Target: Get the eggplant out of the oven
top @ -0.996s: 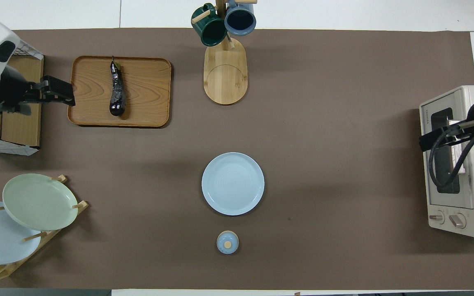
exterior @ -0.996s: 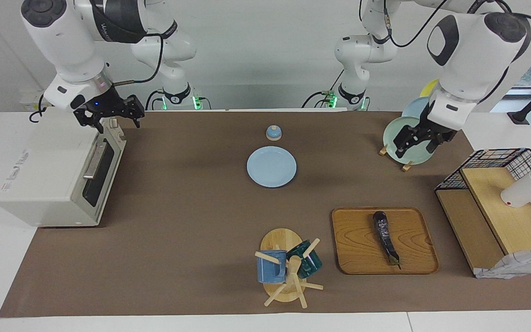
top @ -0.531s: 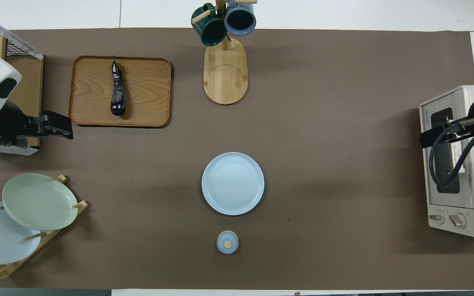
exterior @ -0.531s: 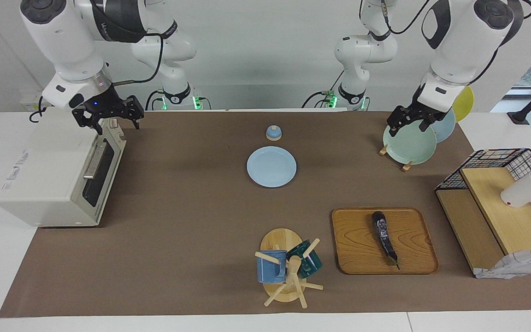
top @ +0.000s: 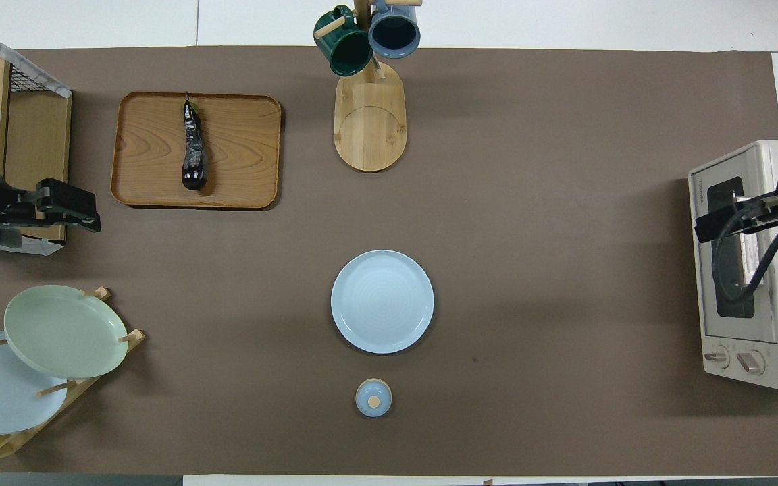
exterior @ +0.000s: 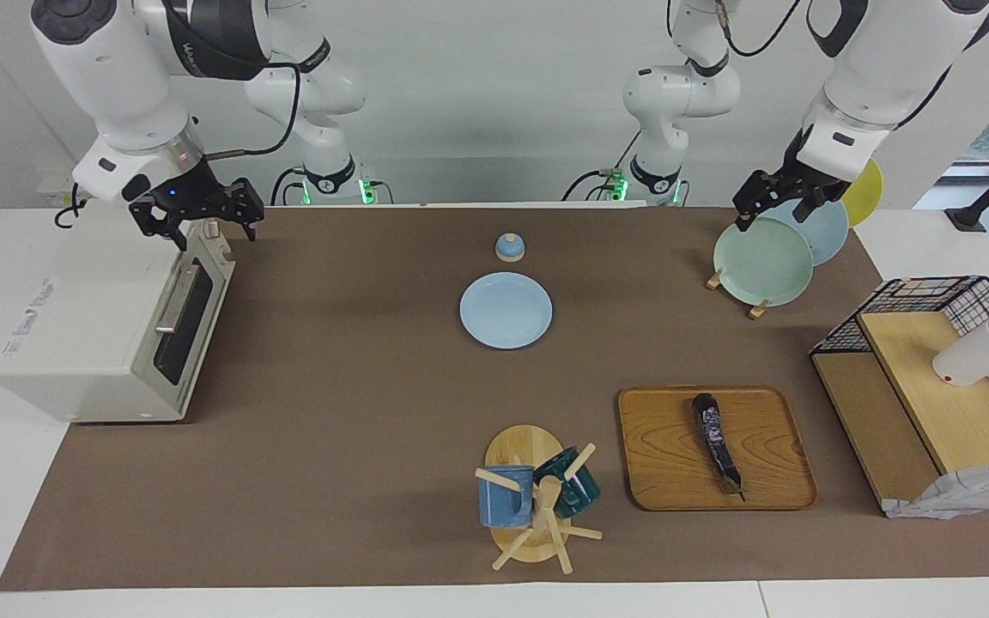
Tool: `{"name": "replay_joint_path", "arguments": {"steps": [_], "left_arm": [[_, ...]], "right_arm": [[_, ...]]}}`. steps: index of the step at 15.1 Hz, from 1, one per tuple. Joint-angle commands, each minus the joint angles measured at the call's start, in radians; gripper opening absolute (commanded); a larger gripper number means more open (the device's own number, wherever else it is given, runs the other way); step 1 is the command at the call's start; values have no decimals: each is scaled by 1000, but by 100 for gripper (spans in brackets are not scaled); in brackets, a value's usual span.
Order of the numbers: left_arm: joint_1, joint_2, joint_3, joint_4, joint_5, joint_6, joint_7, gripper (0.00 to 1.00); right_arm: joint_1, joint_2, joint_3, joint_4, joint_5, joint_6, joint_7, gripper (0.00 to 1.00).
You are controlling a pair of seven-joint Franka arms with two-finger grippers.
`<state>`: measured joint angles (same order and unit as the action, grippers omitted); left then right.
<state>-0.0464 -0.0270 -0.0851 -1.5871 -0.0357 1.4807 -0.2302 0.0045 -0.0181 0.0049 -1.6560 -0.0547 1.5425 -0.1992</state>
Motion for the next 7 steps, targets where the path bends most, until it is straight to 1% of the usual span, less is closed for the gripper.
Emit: {"name": "replay_joint_path", "arguments": {"steps": [1, 5, 7], "left_arm": [[28, 7, -16, -11, -15, 3, 28, 100], [25, 7, -18, -8, -16, 3, 29, 100], [26, 9, -18, -8, -16, 4, 29, 100]], "right_arm": [[-21, 0, 23, 7, 6, 7, 11, 100], [-17, -3, 21, 7, 6, 4, 11, 100], [-14, -2, 21, 15, 4, -22, 12, 100]]}}
